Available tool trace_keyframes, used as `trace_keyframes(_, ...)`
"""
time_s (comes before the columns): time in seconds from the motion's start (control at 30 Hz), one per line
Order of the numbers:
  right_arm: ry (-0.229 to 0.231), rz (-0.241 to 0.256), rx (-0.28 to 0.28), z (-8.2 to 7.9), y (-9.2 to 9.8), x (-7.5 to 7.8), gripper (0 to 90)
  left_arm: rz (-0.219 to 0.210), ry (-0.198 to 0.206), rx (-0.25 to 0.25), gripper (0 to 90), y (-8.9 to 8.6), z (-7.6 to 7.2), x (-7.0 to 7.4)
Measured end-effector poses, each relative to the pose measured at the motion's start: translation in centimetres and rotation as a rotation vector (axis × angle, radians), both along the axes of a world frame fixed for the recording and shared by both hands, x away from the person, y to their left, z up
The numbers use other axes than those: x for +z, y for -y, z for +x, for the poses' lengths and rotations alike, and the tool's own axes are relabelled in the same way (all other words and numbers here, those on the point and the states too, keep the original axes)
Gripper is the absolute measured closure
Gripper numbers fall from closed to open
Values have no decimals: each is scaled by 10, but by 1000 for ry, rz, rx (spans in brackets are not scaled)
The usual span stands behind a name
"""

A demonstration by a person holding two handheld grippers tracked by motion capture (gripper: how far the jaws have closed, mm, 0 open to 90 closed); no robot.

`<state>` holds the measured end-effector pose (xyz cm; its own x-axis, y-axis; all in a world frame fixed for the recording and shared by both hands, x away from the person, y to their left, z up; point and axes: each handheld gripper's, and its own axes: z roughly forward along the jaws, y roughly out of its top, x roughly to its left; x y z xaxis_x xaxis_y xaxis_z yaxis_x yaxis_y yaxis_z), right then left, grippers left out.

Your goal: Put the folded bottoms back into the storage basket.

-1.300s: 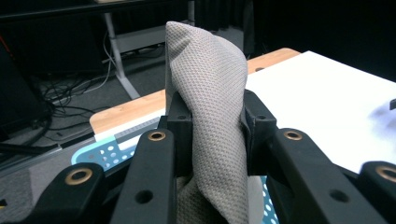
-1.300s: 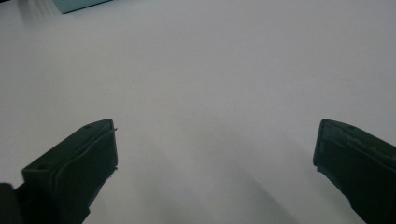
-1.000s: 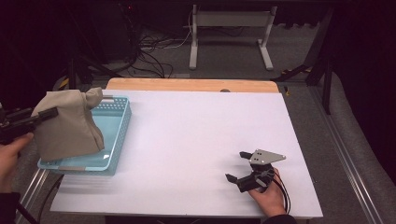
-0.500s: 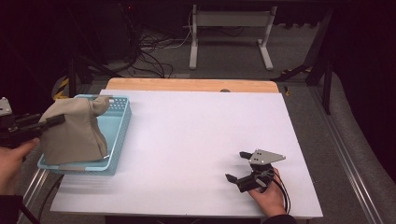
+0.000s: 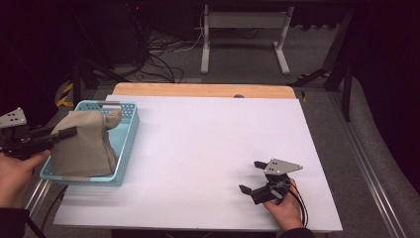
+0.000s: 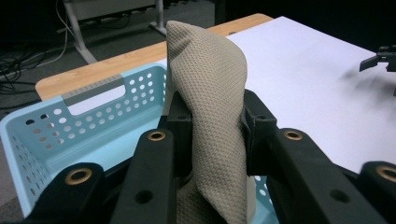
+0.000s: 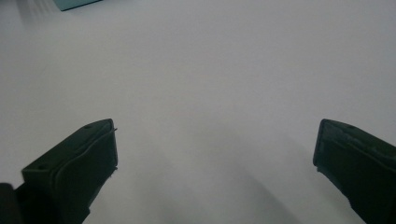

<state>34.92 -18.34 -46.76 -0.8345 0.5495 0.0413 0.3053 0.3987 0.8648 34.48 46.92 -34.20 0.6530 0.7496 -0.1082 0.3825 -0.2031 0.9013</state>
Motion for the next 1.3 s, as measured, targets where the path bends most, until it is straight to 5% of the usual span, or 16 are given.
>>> trace_keyframes(1.3,-1,-6,1,0,0,0,5,35,-176,100,699,8,67,-37)
